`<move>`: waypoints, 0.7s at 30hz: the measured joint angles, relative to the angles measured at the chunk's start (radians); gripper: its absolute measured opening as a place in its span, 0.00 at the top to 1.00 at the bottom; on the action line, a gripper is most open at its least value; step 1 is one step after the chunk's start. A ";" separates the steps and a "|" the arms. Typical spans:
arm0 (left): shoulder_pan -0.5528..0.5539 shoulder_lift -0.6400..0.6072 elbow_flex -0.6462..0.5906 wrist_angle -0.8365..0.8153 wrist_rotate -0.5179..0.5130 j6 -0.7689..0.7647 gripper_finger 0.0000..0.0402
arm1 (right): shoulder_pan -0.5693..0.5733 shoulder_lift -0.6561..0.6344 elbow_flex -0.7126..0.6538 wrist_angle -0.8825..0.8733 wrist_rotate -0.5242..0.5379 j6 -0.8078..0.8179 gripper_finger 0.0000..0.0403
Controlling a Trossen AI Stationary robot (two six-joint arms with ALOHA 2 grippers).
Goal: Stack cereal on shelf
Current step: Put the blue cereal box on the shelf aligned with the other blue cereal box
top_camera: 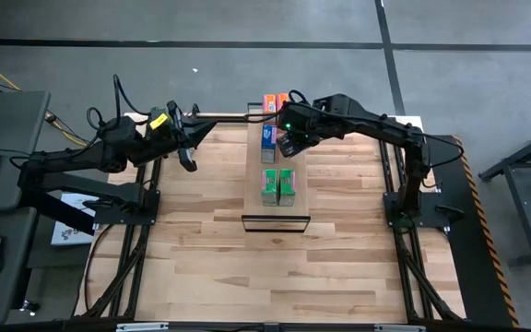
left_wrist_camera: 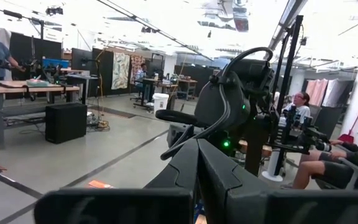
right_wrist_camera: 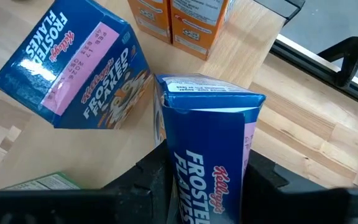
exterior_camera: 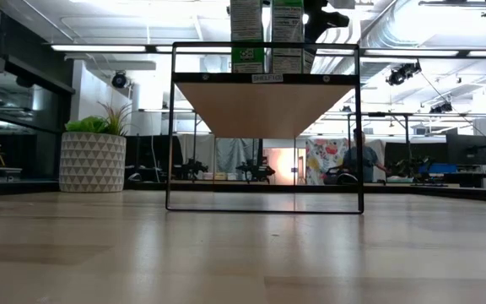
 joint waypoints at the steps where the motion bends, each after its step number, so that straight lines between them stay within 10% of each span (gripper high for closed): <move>1: 0.000 0.000 0.000 0.000 0.000 0.000 1.00 | 0.000 0.000 0.000 0.000 0.000 0.000 0.68; 21: 0.000 0.000 0.000 0.000 0.000 -0.006 1.00 | 0.001 0.000 0.000 0.083 -0.020 -0.050 0.39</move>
